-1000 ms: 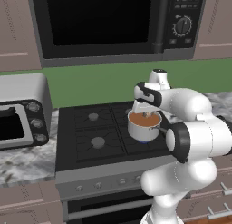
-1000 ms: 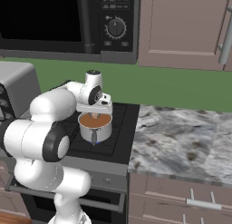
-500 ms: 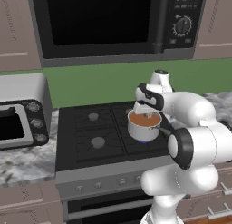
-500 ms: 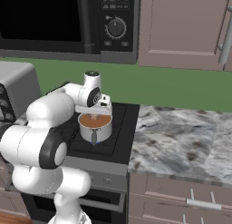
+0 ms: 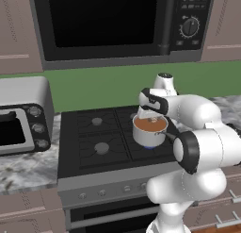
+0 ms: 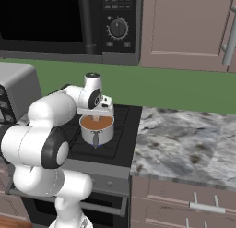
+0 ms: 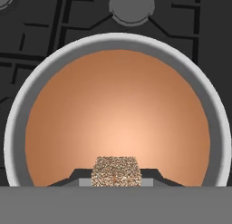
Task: Pick up the sugar cube(s) and place them in the saucepan with hot chocolate.
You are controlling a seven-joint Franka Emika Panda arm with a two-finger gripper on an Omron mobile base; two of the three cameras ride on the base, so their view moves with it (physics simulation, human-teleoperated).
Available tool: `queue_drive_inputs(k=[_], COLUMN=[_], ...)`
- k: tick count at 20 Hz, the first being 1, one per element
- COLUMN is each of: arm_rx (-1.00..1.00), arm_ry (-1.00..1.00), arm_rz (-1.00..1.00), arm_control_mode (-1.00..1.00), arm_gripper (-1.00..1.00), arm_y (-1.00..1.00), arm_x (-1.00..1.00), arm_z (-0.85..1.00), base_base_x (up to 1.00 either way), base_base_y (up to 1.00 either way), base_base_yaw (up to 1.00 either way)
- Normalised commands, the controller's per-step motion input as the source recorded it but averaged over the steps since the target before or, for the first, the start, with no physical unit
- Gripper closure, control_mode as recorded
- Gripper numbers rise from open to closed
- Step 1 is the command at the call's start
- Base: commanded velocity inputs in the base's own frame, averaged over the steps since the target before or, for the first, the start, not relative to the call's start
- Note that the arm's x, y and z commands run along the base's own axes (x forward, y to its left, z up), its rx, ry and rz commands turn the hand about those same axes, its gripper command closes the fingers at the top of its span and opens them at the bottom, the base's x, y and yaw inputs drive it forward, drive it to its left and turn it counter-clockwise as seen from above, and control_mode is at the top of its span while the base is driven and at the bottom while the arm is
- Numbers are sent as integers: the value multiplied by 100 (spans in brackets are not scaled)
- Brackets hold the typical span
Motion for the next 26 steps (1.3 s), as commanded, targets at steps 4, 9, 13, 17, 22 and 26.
queue_drive_inputs(k=[4,9,13,17,22,26], arm_rx=[0,0,0,0,0,1], arm_ry=[0,0,0,0,-2,-8], arm_rz=[0,-1,0,0,0,0], arm_control_mode=[-100,-100,-100,-100,-100,-100], arm_gripper=[100,100,-100,-100,-100,-100], arm_y=[0,10,6,0,0,-1], arm_x=[7,0,0,0,0,-13], arm_z=[0,0,0,0,0,5], base_base_x=[0,0,0,0,0,0], base_base_y=[0,0,0,0,0,0], base_base_yaw=[0,0,0,0,0,0])
